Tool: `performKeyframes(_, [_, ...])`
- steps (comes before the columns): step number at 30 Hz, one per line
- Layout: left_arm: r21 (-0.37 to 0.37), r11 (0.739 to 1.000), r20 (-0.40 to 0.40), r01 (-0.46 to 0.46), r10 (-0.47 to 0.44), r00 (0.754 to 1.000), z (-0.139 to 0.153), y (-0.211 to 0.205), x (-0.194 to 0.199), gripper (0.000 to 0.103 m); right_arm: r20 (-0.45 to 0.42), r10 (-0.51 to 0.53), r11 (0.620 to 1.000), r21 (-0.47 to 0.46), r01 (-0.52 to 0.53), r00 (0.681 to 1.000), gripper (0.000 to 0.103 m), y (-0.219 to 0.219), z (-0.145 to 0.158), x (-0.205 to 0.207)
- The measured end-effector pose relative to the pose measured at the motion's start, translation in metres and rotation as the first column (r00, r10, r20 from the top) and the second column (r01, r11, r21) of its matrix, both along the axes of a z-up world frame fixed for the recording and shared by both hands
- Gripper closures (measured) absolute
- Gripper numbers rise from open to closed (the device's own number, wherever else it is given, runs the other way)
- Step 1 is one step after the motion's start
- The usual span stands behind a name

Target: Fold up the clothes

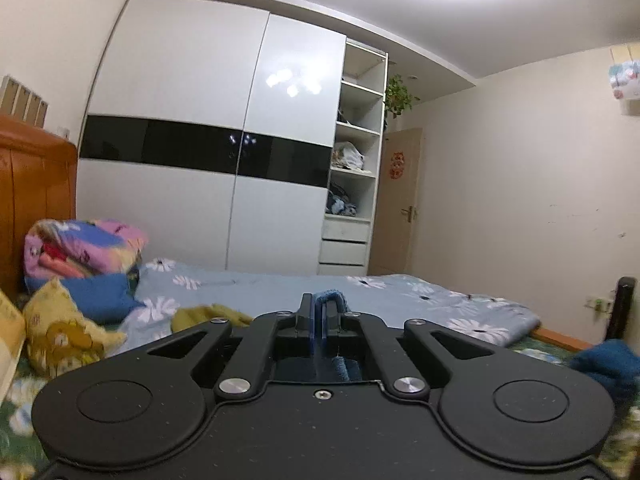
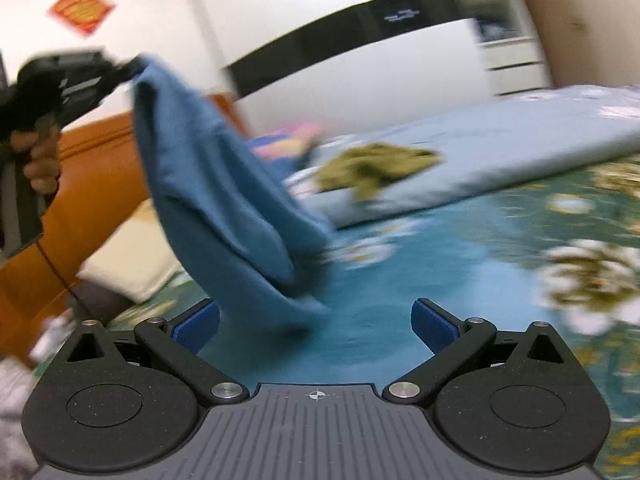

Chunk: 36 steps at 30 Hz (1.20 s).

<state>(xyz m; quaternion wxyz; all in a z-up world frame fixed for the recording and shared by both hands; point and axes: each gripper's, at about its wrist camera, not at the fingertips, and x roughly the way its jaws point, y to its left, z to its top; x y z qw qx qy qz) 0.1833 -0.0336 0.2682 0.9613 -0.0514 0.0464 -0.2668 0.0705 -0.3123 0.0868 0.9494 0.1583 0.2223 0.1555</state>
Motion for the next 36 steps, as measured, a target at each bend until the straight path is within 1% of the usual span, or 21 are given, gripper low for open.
performKeyframes(4, [-0.013,1.0,-0.009,0.025,-0.025,1.0,0.001,0.018,-0.056,0.102,0.091,0.067,0.992,-0.111,-0.056,0.994,0.001,0.054,0.015,0.001])
performKeyframes(7, [-0.038,0.999,-0.015,0.027,-0.028,1.0,-0.002,0.037,-0.085,0.102,0.112,0.085,0.995,-0.067,-0.078,0.99,0.005,0.066,0.027,-0.003])
performKeyframes(8, [-0.041,0.999,-0.017,0.021,-0.021,1.0,-0.003,0.042,-0.088,0.102,0.12,0.092,0.995,-0.046,-0.087,0.988,0.006,0.068,0.031,-0.006])
performKeyframes(9, [-0.043,0.999,-0.019,0.013,-0.014,1.0,-0.005,0.045,-0.09,0.102,0.117,0.102,0.994,-0.053,-0.096,0.988,0.006,0.075,0.034,-0.006])
performKeyframes(10, [-0.044,0.999,-0.021,0.006,-0.006,1.0,-0.006,0.049,-0.092,0.102,0.114,0.111,0.993,-0.06,-0.105,0.987,0.012,0.081,0.038,-0.006])
performKeyframes(12, [-0.047,0.999,-0.025,-0.009,0.008,1.0,-0.009,0.057,-0.095,0.102,0.094,0.127,0.988,-0.1,-0.117,0.987,0.032,0.095,0.038,-0.003])
performKeyframes(13, [-0.049,0.999,-0.027,-0.017,0.016,1.0,-0.011,0.061,-0.097,0.102,0.082,0.128,0.986,-0.116,-0.118,0.988,0.052,0.103,0.037,0.0])
performKeyframes(14, [-0.051,0.998,-0.029,-0.024,0.023,0.999,-0.012,0.065,-0.099,0.102,0.062,0.125,0.986,-0.119,-0.117,0.99,0.063,0.108,0.035,0.005])
performKeyframes(15, [-0.052,0.998,-0.031,-0.032,0.03,0.999,-0.014,0.069,-0.101,0.102,0.04,0.119,0.989,-0.098,-0.115,0.992,0.07,0.11,0.034,0.01])
performKeyframes(16, [-0.054,0.998,-0.033,-0.04,0.038,0.999,-0.015,0.073,-0.103,0.102,0.018,0.114,0.991,-0.077,-0.112,0.993,0.088,0.111,0.032,0.015])
performKeyframes(17, [-0.055,0.997,-0.035,-0.047,0.045,0.998,-0.017,0.076,-0.105,0.102,0.013,0.104,0.994,-0.044,-0.104,0.994,0.097,0.109,0.032,0.02])
performKeyframes(18, [-0.057,0.997,-0.037,-0.055,0.053,0.998,-0.018,0.08,-0.107,0.102,0.018,0.081,0.996,-0.029,-0.08,0.997,0.098,0.104,0.035,0.024])
performKeyframes(20, [-0.06,0.996,-0.041,-0.07,0.067,0.997,-0.021,0.088,-0.111,0.102,0.069,0.01,1.0,-0.027,-0.008,0.998,0.1,0.091,0.052,0.025])
performKeyframes(22, [-0.075,0.995,-0.041,-0.07,0.067,0.997,-0.021,0.092,-0.11,0.102,0.144,-0.062,0.997,-0.033,0.067,0.988,0.1,0.075,0.077,0.023])
performKeyframes(24, [-0.106,0.993,-0.037,-0.051,0.048,0.998,-0.019,0.091,-0.105,0.102,0.251,-0.121,0.99,-0.044,0.136,0.96,0.1,0.057,0.114,0.015])
performKeyframes(25, [-0.118,0.992,-0.017,-0.037,0.035,0.999,-0.014,0.089,-0.105,0.102,0.318,-0.133,0.985,-0.066,0.162,0.939,0.1,0.053,0.134,0.006])
performKeyframes(27, [-0.124,0.992,0.069,-0.007,0.016,0.998,-0.003,0.083,-0.116,0.102,0.44,-0.138,0.974,-0.104,0.203,0.887,0.1,0.046,0.17,-0.014])
performKeyframes(29, [-0.136,0.991,0.151,0.016,0.005,0.989,0.012,0.081,-0.129,0.102,0.546,-0.126,0.962,-0.136,0.237,0.828,0.1,0.042,0.204,-0.037])
performKeyframes(31, [-0.155,0.987,0.222,0.047,-0.011,0.975,0.029,0.082,-0.143,0.101,0.625,-0.101,0.952,-0.164,0.257,0.774,0.1,0.04,0.235,-0.062])
performKeyframes(34, [-0.138,0.987,0.324,0.078,-0.029,0.945,0.051,0.083,-0.167,0.101,0.71,-0.062,0.931,-0.212,0.298,0.701,0.1,0.039,0.267,-0.095])
performKeyframes(36, [-0.11,0.991,0.384,0.082,-0.034,0.923,0.063,0.082,-0.182,0.1,0.74,-0.047,0.921,-0.229,0.316,0.671,0.1,0.036,0.281,-0.107])
